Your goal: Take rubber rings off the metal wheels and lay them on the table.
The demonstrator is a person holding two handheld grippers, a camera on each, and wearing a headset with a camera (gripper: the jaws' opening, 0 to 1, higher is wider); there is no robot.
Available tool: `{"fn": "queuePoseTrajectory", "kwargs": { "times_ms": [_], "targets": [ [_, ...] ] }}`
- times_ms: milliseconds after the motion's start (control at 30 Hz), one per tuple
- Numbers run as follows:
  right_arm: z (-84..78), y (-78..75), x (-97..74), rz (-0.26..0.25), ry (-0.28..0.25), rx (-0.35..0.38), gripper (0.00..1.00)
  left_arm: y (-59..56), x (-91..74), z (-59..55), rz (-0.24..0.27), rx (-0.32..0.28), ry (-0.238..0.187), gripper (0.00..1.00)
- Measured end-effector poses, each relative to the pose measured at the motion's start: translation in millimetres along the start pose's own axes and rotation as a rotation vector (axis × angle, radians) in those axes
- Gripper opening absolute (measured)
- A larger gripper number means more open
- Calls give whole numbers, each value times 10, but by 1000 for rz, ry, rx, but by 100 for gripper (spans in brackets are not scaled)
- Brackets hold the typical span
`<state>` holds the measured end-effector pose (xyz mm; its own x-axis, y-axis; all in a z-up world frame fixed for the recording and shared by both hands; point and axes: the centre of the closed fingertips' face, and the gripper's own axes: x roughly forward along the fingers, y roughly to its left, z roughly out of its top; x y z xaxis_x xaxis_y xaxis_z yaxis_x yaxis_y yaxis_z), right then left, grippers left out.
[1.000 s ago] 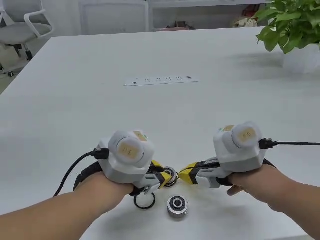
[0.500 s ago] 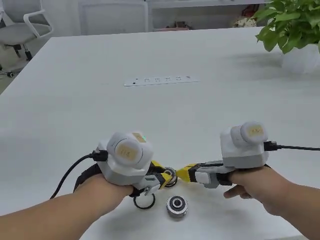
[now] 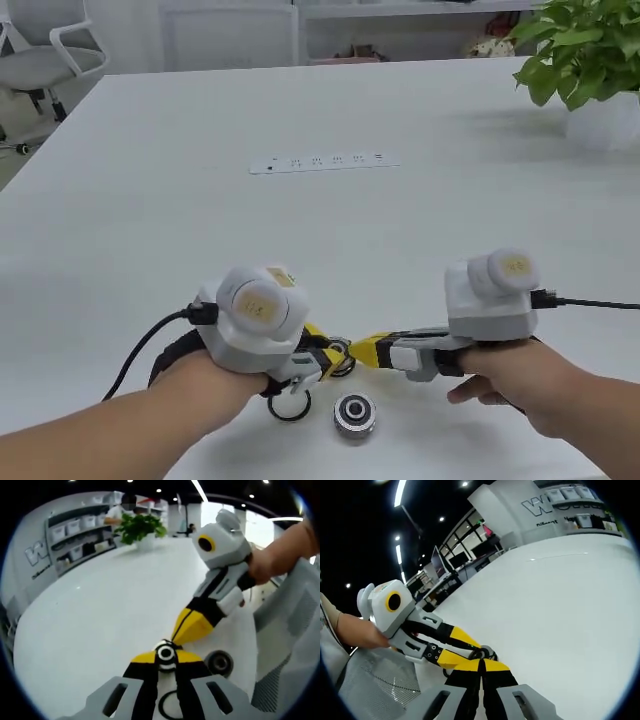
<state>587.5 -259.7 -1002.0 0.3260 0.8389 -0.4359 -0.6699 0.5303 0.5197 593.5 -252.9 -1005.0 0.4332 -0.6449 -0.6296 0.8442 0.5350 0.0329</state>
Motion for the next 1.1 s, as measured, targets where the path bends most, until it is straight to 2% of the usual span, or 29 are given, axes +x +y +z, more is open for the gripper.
{"fn": "queuePoseTrajectory", "kwargs": {
  "times_ms": [167, 233, 267, 300, 567, 700, 767, 800, 900, 1000, 1067, 1100],
  "targets": [
    [15, 47, 6, 29, -12, 18, 0, -7, 0, -1, -4, 6, -1, 12],
    [22, 143, 19, 70, -14, 29, 0, -8, -1, -1, -4, 7, -3, 12],
    [35, 105, 25, 49, -16, -34, 0, -9, -1, -2, -4, 8, -4, 12],
    [32, 119, 24, 51, -11, -10, 0, -6, 0, -3, -4, 6, -6, 12],
    [34, 107, -1, 64, -24, 28, 0, -8, -2, -1, -8, 1, -11, 12],
    [39, 153, -15, 101, -33, 65, 0, -9, -3, -1, -9, 3, -11, 12],
    [33, 246, -21, 146, -29, 77, 0, -8, -3, -1, -10, 4, -12, 12],
    [53, 257, -26, 145, -45, 77, 0, -7, -4, -1, -12, 5, -13, 12],
    [58, 237, -34, 137, -46, 77, 0, -7, -5, 0, -13, 4, -17, 12],
    [65, 172, -28, 101, -49, 49, 0, -8, -7, 3, -12, -5, -22, 12],
    [41, 123, -18, 67, -32, 16, 0, -8, -6, 5, -12, 2, -21, 12],
    [37, 123, -15, 66, -31, 8, 0, -6, -3, 7, -12, 3, -17, 12]
  ]
}}
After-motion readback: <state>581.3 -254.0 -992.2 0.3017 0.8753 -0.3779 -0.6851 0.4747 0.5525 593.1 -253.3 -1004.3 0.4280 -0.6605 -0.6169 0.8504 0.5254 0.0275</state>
